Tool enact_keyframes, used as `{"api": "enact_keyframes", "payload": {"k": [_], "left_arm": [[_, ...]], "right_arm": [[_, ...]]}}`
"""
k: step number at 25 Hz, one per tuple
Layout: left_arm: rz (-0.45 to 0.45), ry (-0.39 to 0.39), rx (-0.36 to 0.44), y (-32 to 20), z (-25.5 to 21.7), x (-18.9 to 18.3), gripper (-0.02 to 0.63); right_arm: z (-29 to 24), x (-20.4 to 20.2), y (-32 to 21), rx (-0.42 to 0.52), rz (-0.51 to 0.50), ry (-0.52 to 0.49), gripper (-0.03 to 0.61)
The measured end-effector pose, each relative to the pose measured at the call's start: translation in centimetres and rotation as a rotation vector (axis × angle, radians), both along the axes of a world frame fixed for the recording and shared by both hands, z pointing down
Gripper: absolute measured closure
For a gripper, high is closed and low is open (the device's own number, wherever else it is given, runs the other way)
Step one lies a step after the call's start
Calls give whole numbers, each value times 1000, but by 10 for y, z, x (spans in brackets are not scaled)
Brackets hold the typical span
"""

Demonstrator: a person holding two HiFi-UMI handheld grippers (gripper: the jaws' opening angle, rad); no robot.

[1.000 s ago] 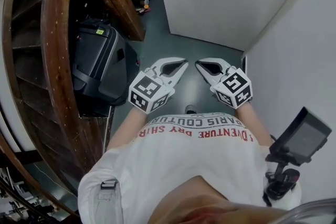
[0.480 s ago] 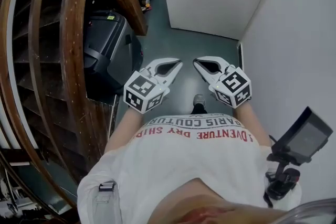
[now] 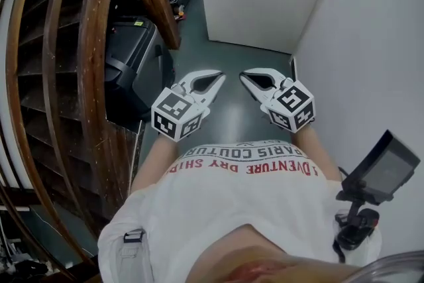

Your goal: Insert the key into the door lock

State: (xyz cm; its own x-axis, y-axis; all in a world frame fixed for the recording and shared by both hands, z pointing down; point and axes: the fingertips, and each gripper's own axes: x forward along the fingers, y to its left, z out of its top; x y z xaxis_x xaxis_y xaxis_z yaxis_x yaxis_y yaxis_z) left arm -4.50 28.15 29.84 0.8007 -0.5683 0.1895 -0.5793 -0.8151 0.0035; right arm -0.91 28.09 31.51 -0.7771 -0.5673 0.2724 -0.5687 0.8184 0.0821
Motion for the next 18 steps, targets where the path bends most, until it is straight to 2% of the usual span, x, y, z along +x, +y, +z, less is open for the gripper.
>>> {"api": "enact_keyframes", "payload": {"k": [9, 18], "left_arm": [[21, -1, 3, 12, -7, 26, 612], [17, -13, 1, 14, -15, 31, 612]], "right_arm": [[-1, 21, 10, -20, 4, 6, 577], [-14, 23, 12, -11, -12, 4, 577]]}}
